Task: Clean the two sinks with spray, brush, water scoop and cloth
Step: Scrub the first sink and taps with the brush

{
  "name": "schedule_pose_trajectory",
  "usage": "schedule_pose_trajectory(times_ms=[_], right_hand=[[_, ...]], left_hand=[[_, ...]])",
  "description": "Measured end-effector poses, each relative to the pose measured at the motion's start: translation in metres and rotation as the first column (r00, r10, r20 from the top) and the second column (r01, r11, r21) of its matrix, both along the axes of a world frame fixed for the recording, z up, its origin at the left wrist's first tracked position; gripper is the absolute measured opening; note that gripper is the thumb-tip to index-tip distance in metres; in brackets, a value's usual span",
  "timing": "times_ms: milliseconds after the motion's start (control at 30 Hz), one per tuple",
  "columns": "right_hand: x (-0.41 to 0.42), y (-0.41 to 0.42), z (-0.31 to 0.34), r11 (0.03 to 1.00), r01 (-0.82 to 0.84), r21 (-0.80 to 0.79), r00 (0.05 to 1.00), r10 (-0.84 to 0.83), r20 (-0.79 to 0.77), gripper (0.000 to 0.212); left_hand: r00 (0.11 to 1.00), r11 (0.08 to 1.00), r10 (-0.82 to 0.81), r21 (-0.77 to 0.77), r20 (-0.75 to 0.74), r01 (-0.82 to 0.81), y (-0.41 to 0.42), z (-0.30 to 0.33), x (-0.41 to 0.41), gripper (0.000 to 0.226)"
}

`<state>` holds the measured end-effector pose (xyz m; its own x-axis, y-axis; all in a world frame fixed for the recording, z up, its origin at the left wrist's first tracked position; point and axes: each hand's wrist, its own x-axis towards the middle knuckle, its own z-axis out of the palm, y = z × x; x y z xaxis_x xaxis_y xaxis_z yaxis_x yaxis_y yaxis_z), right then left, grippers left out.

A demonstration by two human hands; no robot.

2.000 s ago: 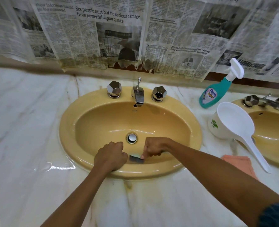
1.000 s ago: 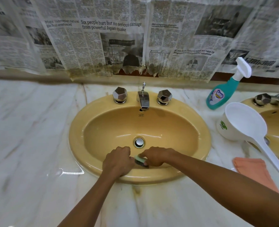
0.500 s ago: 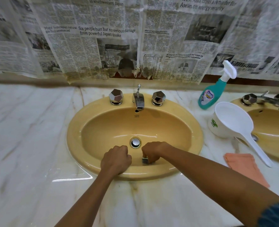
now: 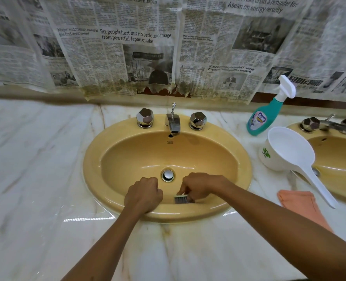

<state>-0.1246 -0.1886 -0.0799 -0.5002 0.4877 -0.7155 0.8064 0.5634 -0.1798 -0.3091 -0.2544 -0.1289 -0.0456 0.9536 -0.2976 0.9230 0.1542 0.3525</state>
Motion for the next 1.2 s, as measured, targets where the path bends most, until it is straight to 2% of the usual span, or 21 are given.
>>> schedule_pose_trajectory(times_ms=[67,100,167,233,300,367,433,500,567,600,667,767,800,833,867,933,1000,1067,1133,1167,1200], right_hand=[[0.004,0.013,0.022,0.976,0.066,-0.207,0.993,-0.084,-0.079,0.043],[0.008,0.018,0.028,0.966,0.073,-0.25,0.994,-0.092,-0.067,0.043],[0.016,0.022,0.022,0.985,0.058,-0.165,0.997,-0.048,0.064,0.043],[0.023,0.012,0.004,0.997,-0.047,0.054,0.98,0.035,0.197,0.042],[0.025,0.003,-0.007,0.996,-0.02,0.087,0.992,0.009,0.126,0.036],[0.026,0.003,0.002,0.997,0.054,-0.054,0.997,-0.057,-0.053,0.038],[0.035,0.017,0.017,0.972,0.074,-0.221,0.989,-0.1,-0.109,0.044],[0.052,0.031,0.021,0.987,0.042,-0.153,0.998,-0.035,0.052,0.044],[0.065,0.034,0.011,0.993,-0.091,0.081,0.955,0.064,0.291,0.041],[0.066,0.031,0.003,0.979,-0.136,0.149,0.937,0.078,0.341,0.038],[0.053,0.019,-0.005,0.982,-0.121,0.148,0.964,0.081,0.252,0.035],[0.024,0.01,0.009,0.997,-0.044,-0.057,0.997,0.04,-0.067,0.04],[0.024,0.014,0.013,0.991,-0.035,-0.132,0.993,0.02,-0.112,0.041],[0.031,0.02,0.016,0.984,-0.057,-0.167,0.995,0.041,-0.093,0.041],[0.044,0.028,0.013,0.988,-0.092,-0.124,0.996,0.091,-0.014,0.039],[0.075,0.037,0.007,0.966,-0.226,0.122,0.953,0.193,0.233,0.026],[0.086,0.034,-0.001,0.903,-0.329,0.278,0.911,0.225,0.347,0.015],[0.07,0.022,0.001,0.919,-0.321,0.23,0.935,0.269,0.231,0.023],[0.057,0.023,0.012,0.962,-0.266,0.06,0.964,0.264,0.027,0.029],[0.058,0.031,0.02,0.969,-0.242,-0.043,0.97,0.242,0.0,0.033],[0.065,0.042,0.027,0.965,-0.248,-0.088,0.966,0.253,0.05,0.036]], left_hand=[[1.0,1.0,0.006,-0.001,-0.004,-0.006,0.0,-0.002,0.0,0.024],[1.0,1.0,0.01,-0.001,-0.001,-0.01,0.0,-0.003,0.0,0.023],[1.0,1.0,0.024,-0.005,0.004,-0.024,0.0,-0.004,0.0,0.023],[0.999,0.999,0.038,-0.005,0.003,-0.038,0.0,-0.005,0.0,0.023],[0.999,0.999,0.044,-0.001,0.0,-0.044,0.0,-0.006,0.0,0.023],[0.998,0.998,0.063,0.005,0.008,-0.063,0.0,-0.006,0.0,0.024],[0.997,0.997,0.081,0.004,0.011,-0.081,0.0,-0.007,-0.001,0.024],[0.995,0.995,0.095,0.01,0.005,-0.095,0.0,-0.006,0.0,0.024],[0.994,0.994,0.107,0.018,-0.003,-0.107,0.0,-0.005,0.0,0.025],[0.994,0.994,0.112,0.021,-0.003,-0.112,0.0,-0.005,-0.001,0.024],[0.992,0.992,0.128,0.026,-0.006,-0.127,0.0,-0.004,-0.001,0.024],[0.99,0.989,0.142,0.036,-0.012,-0.142,0.001,-0.004,0.001,0.024],[0.989,0.988,0.15,0.04,-0.019,-0.149,0.0,-0.004,0.001,0.025],[0.988,0.987,0.155,0.045,-0.027,-0.154,0.0,-0.003,0.002,0.025],[0.986,0.986,0.162,0.053,-0.029,-0.16,-0.001,-0.003,0.004,0.025],[0.98,0.977,0.197,0.079,0.003,-0.197,-0.001,0.0,0.013,0.024],[0.974,0.97,0.219,0.097,0.054,-0.223,-0.001,0.003,0.03,0.024],[0.974,0.972,0.211,0.085,0.078,-0.218,-0.002,0.002,0.049,0.025],[0.98,0.979,0.195,0.043,0.047,-0.197,-0.004,0.001,0.065,0.026],[0.981,0.981,0.194,0.026,0.007,-0.194,-0.005,0.001,0.069,0.026],[0.979,0.979,0.202,0.021,-0.027,-0.202,-0.006,0.001,0.07,0.025]])
